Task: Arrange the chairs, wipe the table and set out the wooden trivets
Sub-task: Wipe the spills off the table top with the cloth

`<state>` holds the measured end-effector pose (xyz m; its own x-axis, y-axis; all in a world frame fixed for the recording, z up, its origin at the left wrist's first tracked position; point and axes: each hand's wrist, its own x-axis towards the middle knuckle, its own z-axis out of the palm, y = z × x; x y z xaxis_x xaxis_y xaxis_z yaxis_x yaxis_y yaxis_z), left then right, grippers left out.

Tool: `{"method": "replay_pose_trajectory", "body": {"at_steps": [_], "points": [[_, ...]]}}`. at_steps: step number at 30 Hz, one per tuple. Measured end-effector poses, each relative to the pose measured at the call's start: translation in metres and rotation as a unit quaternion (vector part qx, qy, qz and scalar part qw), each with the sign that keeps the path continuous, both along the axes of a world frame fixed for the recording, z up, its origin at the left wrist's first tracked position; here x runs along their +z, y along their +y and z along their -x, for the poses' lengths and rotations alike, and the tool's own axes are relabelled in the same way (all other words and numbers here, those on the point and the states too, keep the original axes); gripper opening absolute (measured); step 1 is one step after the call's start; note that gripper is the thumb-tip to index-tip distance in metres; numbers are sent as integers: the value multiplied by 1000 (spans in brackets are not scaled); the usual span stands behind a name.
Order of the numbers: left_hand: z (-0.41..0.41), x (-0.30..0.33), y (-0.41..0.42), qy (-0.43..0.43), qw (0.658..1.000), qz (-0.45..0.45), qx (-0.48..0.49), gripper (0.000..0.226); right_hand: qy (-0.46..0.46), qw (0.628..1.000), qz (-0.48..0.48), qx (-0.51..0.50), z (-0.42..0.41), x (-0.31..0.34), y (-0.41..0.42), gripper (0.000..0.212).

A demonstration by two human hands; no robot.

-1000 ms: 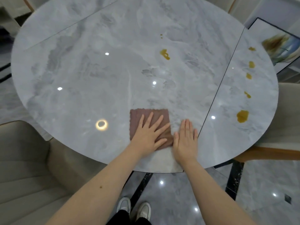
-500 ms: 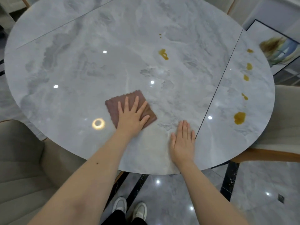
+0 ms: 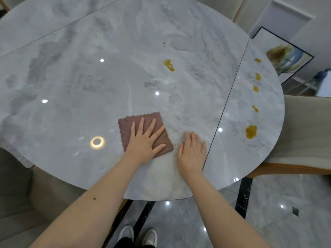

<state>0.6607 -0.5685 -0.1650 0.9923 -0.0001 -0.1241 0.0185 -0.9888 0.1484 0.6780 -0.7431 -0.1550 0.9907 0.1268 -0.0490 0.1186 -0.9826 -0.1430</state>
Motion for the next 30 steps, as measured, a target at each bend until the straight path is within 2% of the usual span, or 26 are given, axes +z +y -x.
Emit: {"method": "replay_pose_trajectory", "body": {"at_steps": [2,5,8,14,20,24,27,30], "points": [[-16,0,1,-1,1000,3,21,82,-4,1000,-12,5,-14,4,7,58],[-37,-2,6,-7,998,-2,61,81,-3,999,-16,36,-41,9,10,60],[-70,0,13,-7,992,11,123,71,19,998,-12,59,-85,7,7,53],[-156,1,14,-7,974,13,228,70,15,996,-23,79,-185,3,8,57],[-247,-2,11,-22,971,-4,237,71,18,994,-48,95,-279,-6,10,61],[-294,-6,7,-37,966,-11,257,80,10,993,-71,96,-293,-17,15,65],[-329,-4,11,-41,961,11,275,86,-7,992,-81,94,-290,-19,14,76],[-366,-1,15,-26,979,4,204,71,-12,992,-82,91,-297,-20,15,77]]}}
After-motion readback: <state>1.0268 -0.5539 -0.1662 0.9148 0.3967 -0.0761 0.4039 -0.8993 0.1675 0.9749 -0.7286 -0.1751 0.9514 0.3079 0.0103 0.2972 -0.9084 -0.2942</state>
